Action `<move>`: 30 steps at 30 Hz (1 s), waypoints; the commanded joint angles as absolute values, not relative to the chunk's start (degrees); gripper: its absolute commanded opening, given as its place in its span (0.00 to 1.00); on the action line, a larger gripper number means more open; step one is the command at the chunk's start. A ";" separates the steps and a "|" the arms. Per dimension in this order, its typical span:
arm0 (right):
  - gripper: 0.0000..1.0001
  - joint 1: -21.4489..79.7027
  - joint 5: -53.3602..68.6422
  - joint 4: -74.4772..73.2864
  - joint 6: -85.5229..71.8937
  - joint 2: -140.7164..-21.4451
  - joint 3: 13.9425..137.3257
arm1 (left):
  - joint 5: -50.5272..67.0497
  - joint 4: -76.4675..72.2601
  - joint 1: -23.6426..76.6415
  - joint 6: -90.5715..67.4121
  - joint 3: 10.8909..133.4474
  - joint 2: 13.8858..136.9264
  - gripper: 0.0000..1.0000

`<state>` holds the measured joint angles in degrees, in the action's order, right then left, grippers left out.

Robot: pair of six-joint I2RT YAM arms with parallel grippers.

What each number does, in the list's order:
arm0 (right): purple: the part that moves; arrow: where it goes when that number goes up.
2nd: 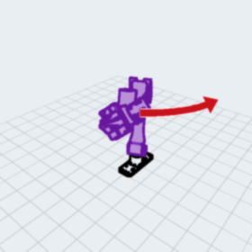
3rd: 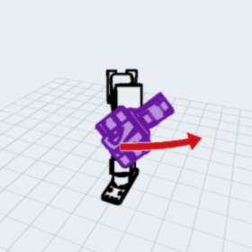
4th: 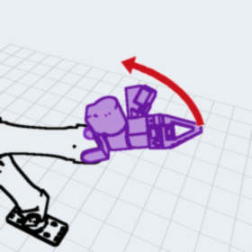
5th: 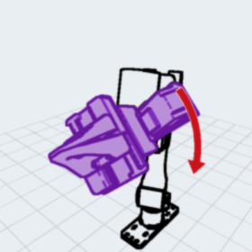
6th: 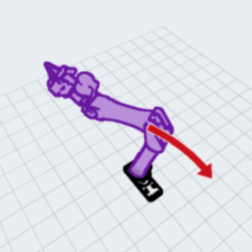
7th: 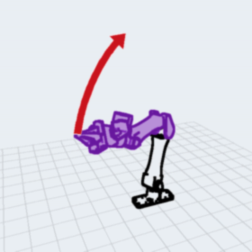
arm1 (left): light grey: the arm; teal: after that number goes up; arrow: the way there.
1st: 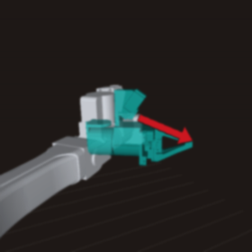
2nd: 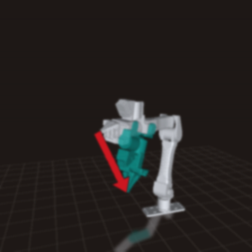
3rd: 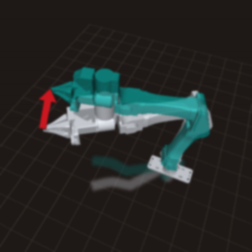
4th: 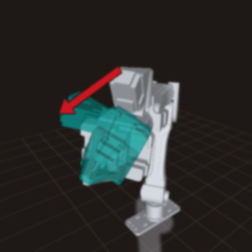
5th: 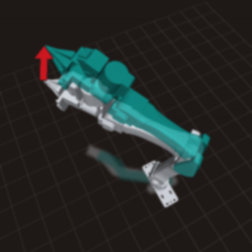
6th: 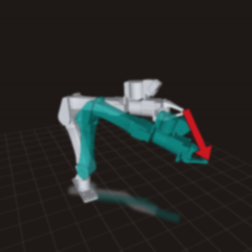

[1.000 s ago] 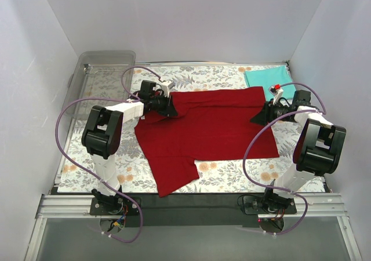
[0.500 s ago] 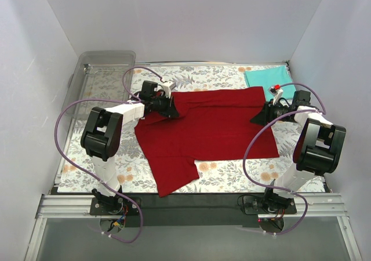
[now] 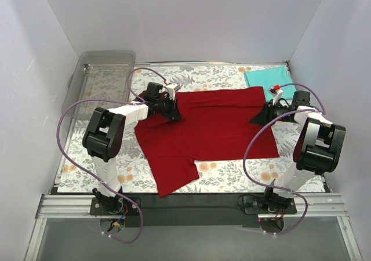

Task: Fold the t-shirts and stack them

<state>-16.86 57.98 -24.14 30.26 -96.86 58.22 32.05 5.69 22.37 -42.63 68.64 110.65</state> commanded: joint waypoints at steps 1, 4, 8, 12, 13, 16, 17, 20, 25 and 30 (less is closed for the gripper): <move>0.45 -17.14 58.54 -25.31 31.20 -96.94 59.24 | 29.54 6.85 23.55 -43.42 70.93 106.61 0.00; 0.45 -17.14 58.54 -25.40 31.29 -96.85 59.33 | 28.74 7.47 23.99 -44.03 71.45 107.14 0.00; 0.45 -17.14 58.62 -25.49 31.38 -96.86 59.24 | 27.16 7.91 24.43 -44.56 71.81 107.40 0.00; 0.46 -17.23 58.54 -25.49 31.38 -96.86 59.24 | 25.49 8.26 24.43 -46.05 72.25 107.49 0.00; 0.45 -17.14 58.62 -25.49 31.38 -96.86 59.24 | 25.31 8.61 24.52 -46.23 72.51 107.58 0.00; 0.45 -17.23 58.62 -25.58 31.38 -96.86 59.33 | 24.52 9.31 24.79 -46.76 73.21 107.84 0.00; 0.46 -17.23 58.62 -25.58 31.38 -96.86 59.24 | 24.52 9.49 24.70 -47.02 73.30 107.93 0.00; 0.46 -17.23 58.54 -25.58 31.38 -96.77 59.24 | 24.26 10.02 24.96 -47.55 74.00 108.02 0.00; 0.45 -17.23 58.71 -25.58 31.38 -96.77 59.33 | 24.08 11.60 25.49 -47.90 75.32 108.81 0.00; 0.46 -17.31 58.54 -25.58 31.46 -96.77 59.33 | 24.26 12.30 25.93 -47.99 75.94 109.77 0.00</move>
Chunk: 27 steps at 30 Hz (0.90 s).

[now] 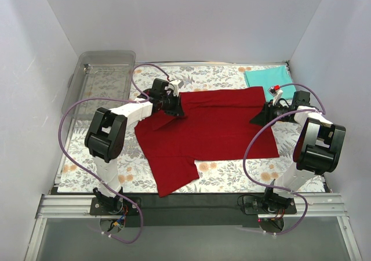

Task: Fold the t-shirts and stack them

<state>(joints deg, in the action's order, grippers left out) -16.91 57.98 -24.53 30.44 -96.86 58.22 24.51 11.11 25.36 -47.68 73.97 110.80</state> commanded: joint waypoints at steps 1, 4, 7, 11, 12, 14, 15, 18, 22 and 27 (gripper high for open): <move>0.46 -17.31 58.54 -25.58 31.46 -96.77 59.33 | 24.17 12.65 25.93 -47.90 75.94 109.95 0.01; 0.46 -17.40 58.54 -25.66 31.46 -96.68 59.33 | 25.04 13.27 26.02 -47.38 76.03 109.95 0.08; 0.46 -17.58 58.54 -25.66 31.46 -96.86 59.33 | 28.56 14.41 26.02 -46.41 75.76 108.90 0.29; 0.46 -17.49 58.36 -25.66 31.46 -96.33 59.33 | 29.71 15.38 26.02 -44.30 73.93 104.34 0.44; 0.46 -17.49 58.45 -25.66 31.46 -96.24 59.33 | 29.27 15.38 26.02 -43.95 73.48 103.02 0.45; 0.46 -17.58 58.45 -25.75 31.46 -96.24 59.41 | 27.69 14.94 25.93 -43.59 72.25 99.95 0.47; 0.46 -17.58 58.45 -25.75 31.46 -96.24 59.41 | 26.82 14.25 25.75 -43.85 71.81 99.06 0.49; 0.46 -17.49 58.36 -26.19 31.55 -95.89 59.76 | 24.26 11.79 24.70 -45.08 69.88 97.21 0.50; 0.46 -17.49 57.05 -30.13 36.46 -93.96 60.82 | 21.72 10.55 23.64 -48.15 66.29 92.74 0.49; 0.46 -17.49 51.43 -41.19 53.06 -91.06 61.26 | 13.99 6.51 21.89 -54.91 53.29 77.02 0.59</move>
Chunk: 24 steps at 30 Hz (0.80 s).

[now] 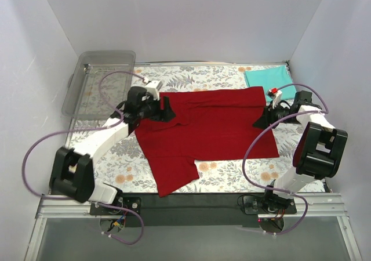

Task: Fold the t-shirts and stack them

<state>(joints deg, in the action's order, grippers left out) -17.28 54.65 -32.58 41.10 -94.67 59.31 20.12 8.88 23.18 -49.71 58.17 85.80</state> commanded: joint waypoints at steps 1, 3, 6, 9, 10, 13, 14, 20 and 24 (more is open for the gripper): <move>0.46 -17.49 50.29 -42.61 55.61 -90.71 61.17 | 12.84 6.68 21.36 -57.02 49.35 71.42 0.63; 0.46 -17.49 46.26 -46.47 62.80 -89.83 60.82 | 10.46 8.77 19.79 -63.26 45.54 66.73 0.75; 0.47 -17.58 39.84 -47.20 67.65 -87.81 59.77 | 9.85 12.20 18.20 -68.89 39.65 57.59 0.86; 0.48 -17.58 36.40 -47.46 68.73 -85.52 58.80 | 9.93 16.15 17.58 -72.67 36.22 51.25 0.88; 0.48 -17.67 35.86 -47.90 68.64 -85.08 58.97 | 9.50 17.74 17.40 -73.56 36.04 50.46 0.88; 0.48 -18.45 33.76 -48.43 66.11 -83.06 60.02 | 9.14 23.80 17.23 -75.93 36.56 48.78 0.88; 0.48 -19.07 33.49 -48.34 64.96 -82.62 60.73 | 8.97 25.04 17.23 -76.29 36.74 48.69 0.88; 0.47 -26.36 35.95 -47.90 56.52 -83.14 65.57 | 4.93 29.70 17.23 -77.34 37.18 45.44 0.88; 0.47 -26.54 33.40 -48.16 58.00 -82.36 61.53 | 6.23 32.60 17.23 -81.20 35.34 43.24 0.87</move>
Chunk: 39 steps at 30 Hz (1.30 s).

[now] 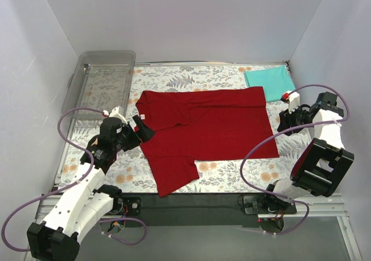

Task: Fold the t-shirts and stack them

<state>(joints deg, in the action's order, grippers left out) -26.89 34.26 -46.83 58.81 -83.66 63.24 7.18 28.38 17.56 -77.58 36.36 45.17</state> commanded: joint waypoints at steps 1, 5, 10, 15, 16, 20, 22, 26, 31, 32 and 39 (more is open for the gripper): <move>0.47 -26.54 33.14 -48.16 58.53 -81.74 60.65 | 6.33 33.30 17.23 -82.86 34.46 42.81 0.86; 0.48 -26.54 32.52 -48.51 60.82 -80.42 56.87 | 5.02 37.95 17.23 -88.22 35.24 43.59 0.84; 0.48 -26.46 30.94 -50.44 66.16 -79.80 53.45 | 6.59 43.14 17.23 -93.42 37.18 48.24 0.79; 0.48 -26.37 29.88 -50.71 68.38 -79.89 50.63 | 11.33 44.22 17.23 -96.76 34.55 52.90 0.72; 0.48 -26.37 30.06 -50.54 68.29 -79.89 50.36 | 12.38 43.77 17.23 -97.38 34.11 53.08 0.69; 0.47 -26.37 31.64 -50.54 68.55 -79.98 49.75 | 15.11 42.63 17.49 -99.14 32.87 54.75 0.66; 0.47 -26.37 32.34 -50.62 68.64 -79.89 49.75 | 16.17 42.36 17.93 -99.49 32.08 55.89 0.66; 0.47 -25.93 33.48 -50.80 68.99 -79.98 49.75 | 18.54 42.89 21.78 -100.37 30.50 57.21 0.66; 0.47 -18.76 36.38 -52.56 72.24 -78.76 47.56 | 20.91 41.84 24.43 -94.68 31.55 57.92 0.68; 0.47 -13.24 37.17 -52.99 72.51 -78.23 47.03 | 22.05 40.10 24.52 -89.70 33.12 56.27 0.69; 0.48 14.11 45.95 -51.42 72.42 -74.09 49.30 | 11.18 38.49 24.43 -77.26 42.43 41.25 0.74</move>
<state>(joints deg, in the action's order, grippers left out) 6.39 38.33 -50.35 70.96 -76.51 46.52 16.84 40.45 24.25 -84.71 36.69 48.31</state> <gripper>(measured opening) 0.474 0.729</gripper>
